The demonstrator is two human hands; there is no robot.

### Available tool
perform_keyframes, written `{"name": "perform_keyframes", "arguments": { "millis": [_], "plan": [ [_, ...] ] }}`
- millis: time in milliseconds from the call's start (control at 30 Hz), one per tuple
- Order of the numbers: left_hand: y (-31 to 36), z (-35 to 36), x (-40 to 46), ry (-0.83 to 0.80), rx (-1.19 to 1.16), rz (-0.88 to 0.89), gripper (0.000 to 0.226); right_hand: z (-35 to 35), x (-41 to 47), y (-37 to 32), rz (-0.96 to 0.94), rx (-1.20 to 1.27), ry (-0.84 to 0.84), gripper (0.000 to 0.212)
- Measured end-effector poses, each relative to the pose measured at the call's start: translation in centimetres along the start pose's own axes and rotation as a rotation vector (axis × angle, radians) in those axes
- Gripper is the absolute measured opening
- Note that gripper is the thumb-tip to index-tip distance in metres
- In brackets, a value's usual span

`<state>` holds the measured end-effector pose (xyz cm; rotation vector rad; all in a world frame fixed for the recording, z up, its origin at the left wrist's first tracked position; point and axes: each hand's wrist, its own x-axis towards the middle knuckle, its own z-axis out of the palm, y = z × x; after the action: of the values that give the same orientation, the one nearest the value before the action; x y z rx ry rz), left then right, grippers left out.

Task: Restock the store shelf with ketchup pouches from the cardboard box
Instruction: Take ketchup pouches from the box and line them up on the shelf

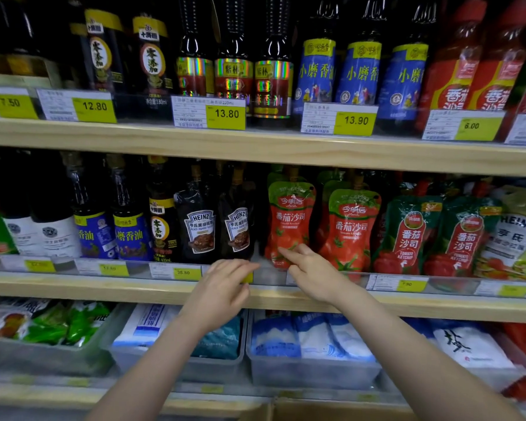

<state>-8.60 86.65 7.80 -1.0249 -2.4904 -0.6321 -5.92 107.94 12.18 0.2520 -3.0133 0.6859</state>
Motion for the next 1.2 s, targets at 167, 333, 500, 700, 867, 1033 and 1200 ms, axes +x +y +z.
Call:
{"name": "perform_keyframes", "arguments": {
  "millis": [167, 333, 500, 700, 867, 1033, 1200],
  "plan": [
    [-0.3, 0.2, 0.0, 0.013, -0.033, -0.002, 0.044, 0.0, 0.9, 0.0, 0.018, -0.042, -0.032, 0.049],
    [-0.4, 0.1, 0.0, 0.006, -0.036, 0.006, 0.046, 0.0, 2.0, 0.0, 0.049, -0.030, -0.071, 0.049],
    [-0.3, 0.0, -0.1, 0.005, -0.045, 0.007, 0.047, 0.1, 2.7, 0.0, 0.093, -0.047, -0.083, 0.049],
    [1.3, 0.2, -1.0, 0.081, -0.082, 0.029, 0.045, -0.5, 0.0, -0.2, -0.038, 0.041, 0.054, 0.044],
    [4.3, 3.4, -4.7, 0.128, -0.160, 0.133, 0.036, 0.0, -6.7, 1.2, -0.180, 0.050, 0.080, 0.046],
    [5.7, 9.5, -9.1, -0.130, -0.208, 0.121, 0.039, 4.5, -13.1, 4.6, -0.108, 0.128, -0.038, 0.043],
    [6.1, 15.2, -12.8, -0.412, -0.161, -0.019, 0.057, 11.8, -17.9, 8.7, 0.092, 0.249, -0.157, 0.041]
  ]
}}
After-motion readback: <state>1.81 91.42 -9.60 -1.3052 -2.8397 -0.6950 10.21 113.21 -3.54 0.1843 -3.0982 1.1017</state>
